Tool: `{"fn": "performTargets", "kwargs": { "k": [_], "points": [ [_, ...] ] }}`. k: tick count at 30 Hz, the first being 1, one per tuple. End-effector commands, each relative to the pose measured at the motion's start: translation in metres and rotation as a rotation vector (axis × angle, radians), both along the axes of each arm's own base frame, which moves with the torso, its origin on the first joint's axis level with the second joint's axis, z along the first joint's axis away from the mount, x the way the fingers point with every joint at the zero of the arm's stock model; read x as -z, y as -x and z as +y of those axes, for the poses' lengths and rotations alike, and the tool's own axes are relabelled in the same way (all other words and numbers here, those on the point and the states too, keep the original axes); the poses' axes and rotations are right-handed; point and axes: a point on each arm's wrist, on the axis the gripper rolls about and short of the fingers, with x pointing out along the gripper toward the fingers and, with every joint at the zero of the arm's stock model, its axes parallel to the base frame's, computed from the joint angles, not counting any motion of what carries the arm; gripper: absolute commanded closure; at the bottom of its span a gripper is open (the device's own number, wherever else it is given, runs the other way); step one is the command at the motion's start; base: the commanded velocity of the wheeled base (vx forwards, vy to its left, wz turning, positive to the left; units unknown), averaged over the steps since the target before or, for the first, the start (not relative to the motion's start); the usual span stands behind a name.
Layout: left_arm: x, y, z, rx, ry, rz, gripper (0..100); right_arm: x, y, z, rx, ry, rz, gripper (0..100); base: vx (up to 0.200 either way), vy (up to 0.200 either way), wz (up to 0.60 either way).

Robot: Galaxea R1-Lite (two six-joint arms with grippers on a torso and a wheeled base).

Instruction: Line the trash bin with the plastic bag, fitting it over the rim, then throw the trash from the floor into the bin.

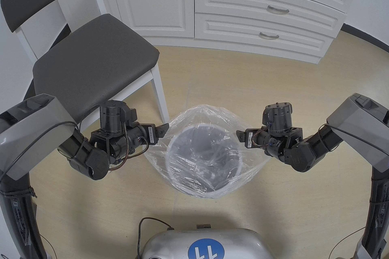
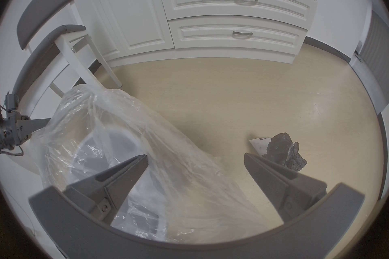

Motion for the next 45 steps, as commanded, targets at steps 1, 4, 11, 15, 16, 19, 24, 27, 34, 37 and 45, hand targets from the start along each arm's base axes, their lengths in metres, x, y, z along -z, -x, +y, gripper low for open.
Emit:
{"fn": "performTargets", "kwargs": {
  "k": [1,4,11,15,16,19,24,27,34,37,45],
  "points": [
    [0.013,-0.005,0.001,-0.009,-0.01,0.026,0,0.005,-0.003,0.001,0.002,0.002,0.006,0,0.0,0.0,0.0],
    [0.022,-0.013,0.002,-0.022,-0.014,0.033,0,0.006,-0.004,0.001,0.003,0.001,0.006,0,0.0,0.0,0.0],
    [0.034,-0.036,0.007,-0.083,-0.017,0.019,0,0.014,-0.011,0.004,0.007,-0.007,0.001,0,0.0,0.0,0.0],
    [0.046,-0.048,0.008,-0.124,-0.028,0.017,0,0.024,-0.016,0.006,0.009,-0.005,0.008,0,0.0,0.0,0.0],
    [0.049,-0.051,0.008,-0.134,-0.031,0.017,0,0.025,-0.017,0.007,0.009,-0.006,0.007,0,0.0,0.0,0.0],
    [0.057,-0.057,0.008,-0.155,-0.037,0.015,0,0.03,-0.023,0.005,0.019,-0.007,0.008,0,0.0,0.0,0.0],
    [0.064,-0.059,0.006,-0.159,-0.043,0.023,0,0.036,-0.032,0.0,0.038,-0.007,0.005,0,0.0,0.0,0.0],
    [0.067,-0.059,0.005,-0.157,-0.045,0.027,0,0.038,-0.036,-0.002,0.046,-0.008,0.004,0,0.0,0.0,0.0],
    [0.069,-0.06,0.004,-0.156,-0.046,0.03,0,0.048,-0.046,-0.01,0.068,-0.006,0.011,0,0.0,0.0,0.0],
    [0.072,-0.058,0.005,-0.155,-0.055,0.048,0,0.05,-0.047,-0.01,0.069,-0.003,0.017,0,0.0,0.0,0.0],
    [0.079,-0.056,0.004,-0.15,-0.07,0.066,0,0.043,-0.04,-0.007,0.059,-0.007,0.008,0,0.0,0.0,0.0]
  ]
}}
